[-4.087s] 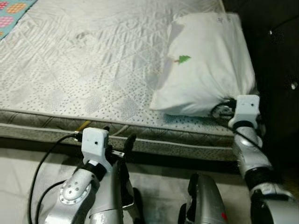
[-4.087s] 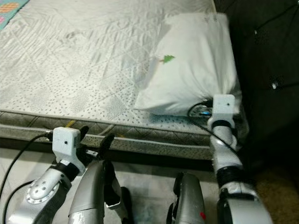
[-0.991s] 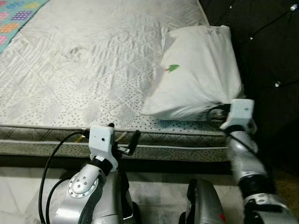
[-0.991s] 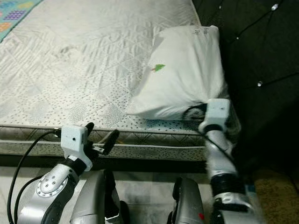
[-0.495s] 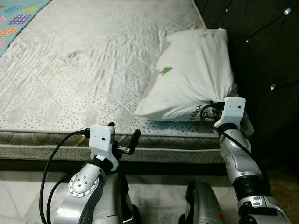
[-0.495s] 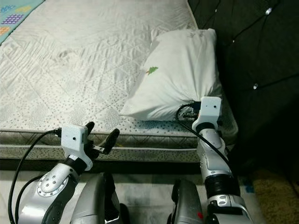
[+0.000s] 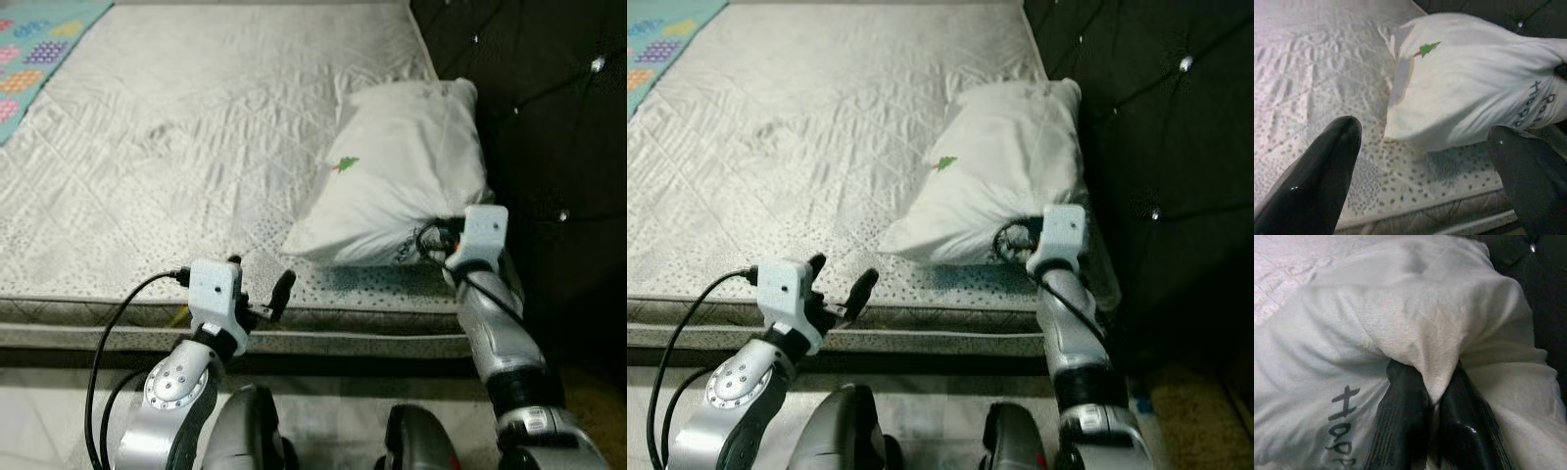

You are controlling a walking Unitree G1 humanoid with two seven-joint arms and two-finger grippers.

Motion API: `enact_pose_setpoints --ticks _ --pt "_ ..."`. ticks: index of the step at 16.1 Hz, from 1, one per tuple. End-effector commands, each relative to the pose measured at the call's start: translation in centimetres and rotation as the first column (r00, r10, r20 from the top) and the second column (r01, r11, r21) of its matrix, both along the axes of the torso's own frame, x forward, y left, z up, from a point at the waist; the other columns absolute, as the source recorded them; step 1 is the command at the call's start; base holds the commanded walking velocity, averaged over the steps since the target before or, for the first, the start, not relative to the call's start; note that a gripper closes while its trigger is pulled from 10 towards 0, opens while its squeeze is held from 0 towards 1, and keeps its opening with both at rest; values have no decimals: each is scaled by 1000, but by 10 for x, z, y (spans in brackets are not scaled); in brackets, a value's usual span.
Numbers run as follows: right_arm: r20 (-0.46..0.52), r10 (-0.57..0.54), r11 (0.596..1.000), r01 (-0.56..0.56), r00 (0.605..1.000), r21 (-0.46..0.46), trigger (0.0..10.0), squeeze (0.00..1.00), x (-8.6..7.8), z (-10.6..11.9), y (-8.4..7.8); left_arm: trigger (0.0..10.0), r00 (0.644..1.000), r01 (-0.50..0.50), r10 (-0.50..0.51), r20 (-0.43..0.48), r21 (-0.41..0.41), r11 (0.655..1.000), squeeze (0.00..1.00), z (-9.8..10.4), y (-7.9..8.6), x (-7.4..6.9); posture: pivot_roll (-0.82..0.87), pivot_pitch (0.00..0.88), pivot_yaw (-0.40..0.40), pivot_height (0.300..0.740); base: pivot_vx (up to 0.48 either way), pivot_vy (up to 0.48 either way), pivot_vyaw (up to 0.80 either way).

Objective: Clean up the room

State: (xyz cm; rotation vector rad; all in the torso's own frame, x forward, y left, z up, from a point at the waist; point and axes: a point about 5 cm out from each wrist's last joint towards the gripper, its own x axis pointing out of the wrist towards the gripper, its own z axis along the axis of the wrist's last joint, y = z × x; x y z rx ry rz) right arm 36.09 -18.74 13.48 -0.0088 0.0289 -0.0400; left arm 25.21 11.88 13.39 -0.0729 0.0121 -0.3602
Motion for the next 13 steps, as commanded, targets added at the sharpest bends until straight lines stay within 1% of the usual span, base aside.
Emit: enact_pose_setpoints --ticks 1,2,3,6,7,8,9,13 --pt "94 23 1000 -22 995 -12 10000 0 8 25 2 10000 1000 -5 5 -14 16 1000 0 -5 1 -2 21 106 23 668 0 0 0" --pt "100 39 999 -36 994 -32 10000 0 10 28 5 10000 1000 -7 7 -15 17 1000 0 -5 2 -2 22 106 22 668 0 0 0" --pt "94 50 998 -47 994 -29 10000 0 11 28 9 10000 1000 -9 9 -15 18 1000 0 -5 2 -3 22 106 22 668 0 0 0" --pt "65 60 998 -58 996 -33 10000 0 10 19 15 10000 1000 -11 11 -16 18 1000 0 -6 2 -3 24 103 18 668 0 0 0" --pt "66 70 997 -68 995 -22 10000 412 8 18 15 10000 1000 -11 11 -16 17 1000 0 -6 2 -3 24 102 19 668 0 0 0" --pt "68 77 997 -76 995 -9 10000 1000 7 16 16 10000 1000 -10 10 -15 17 1000 0 -6 2 -3 24 102 19 668 0 0 0" --pt "66 79 997 -80 995 13 10000 1000 6 15 16 10000 1000 -9 10 -15 17 1000 0 -6 2 -3 22 100 21 668 0 0 0" --pt "66 65 998 -65 996 4 10000 1000 6 14 12 10000 1000 -14 14 -11 17 1000 0 -5 2 -2 22 99 20 668 0 0 0"
